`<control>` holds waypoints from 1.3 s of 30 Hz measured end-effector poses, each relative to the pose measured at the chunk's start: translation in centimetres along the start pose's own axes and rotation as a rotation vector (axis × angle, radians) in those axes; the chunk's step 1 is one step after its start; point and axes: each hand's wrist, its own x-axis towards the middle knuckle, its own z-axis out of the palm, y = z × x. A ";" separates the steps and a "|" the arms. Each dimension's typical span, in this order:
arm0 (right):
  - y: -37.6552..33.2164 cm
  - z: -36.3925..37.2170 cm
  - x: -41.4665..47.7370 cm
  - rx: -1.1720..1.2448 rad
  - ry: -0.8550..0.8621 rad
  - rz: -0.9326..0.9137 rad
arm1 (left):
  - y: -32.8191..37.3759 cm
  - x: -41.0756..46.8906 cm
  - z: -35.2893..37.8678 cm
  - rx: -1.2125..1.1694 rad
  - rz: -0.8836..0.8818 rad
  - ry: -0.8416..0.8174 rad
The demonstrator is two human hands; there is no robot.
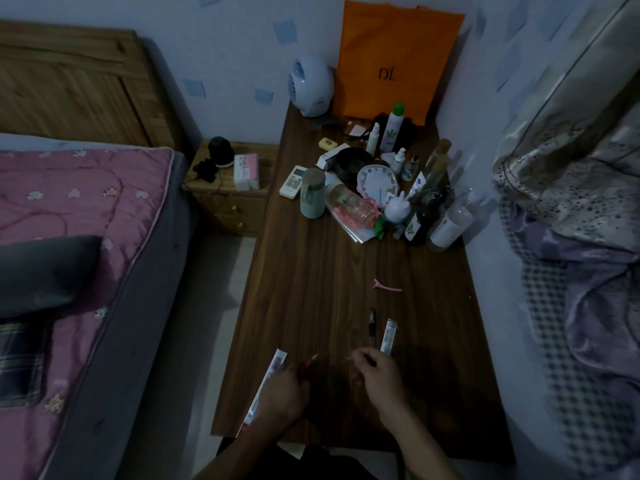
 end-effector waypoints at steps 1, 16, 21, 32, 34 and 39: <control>-0.4 -0.3 -0.1 0.031 0.013 -0.004 | 0.4 -0.2 -0.4 -0.042 0.006 0.024; -5.4 -0.9 -3.1 0.016 -0.059 -0.289 | 2.7 -3.4 -3.6 -0.207 0.244 0.056; -5.7 -0.8 -3.8 -0.023 -0.060 -0.317 | 3.6 -3.9 -4.3 -0.222 0.283 0.054; -6.3 -1.0 -4.0 -0.022 -0.063 -0.323 | 4.1 -4.2 -5.3 -0.207 0.293 0.065; -6.4 -0.7 -4.2 -0.042 -0.091 -0.315 | 4.3 -4.2 -5.4 -0.202 0.295 0.074; -6.7 -0.4 -4.6 -0.079 -0.104 -0.328 | 4.8 -4.2 -5.7 -0.224 0.286 0.066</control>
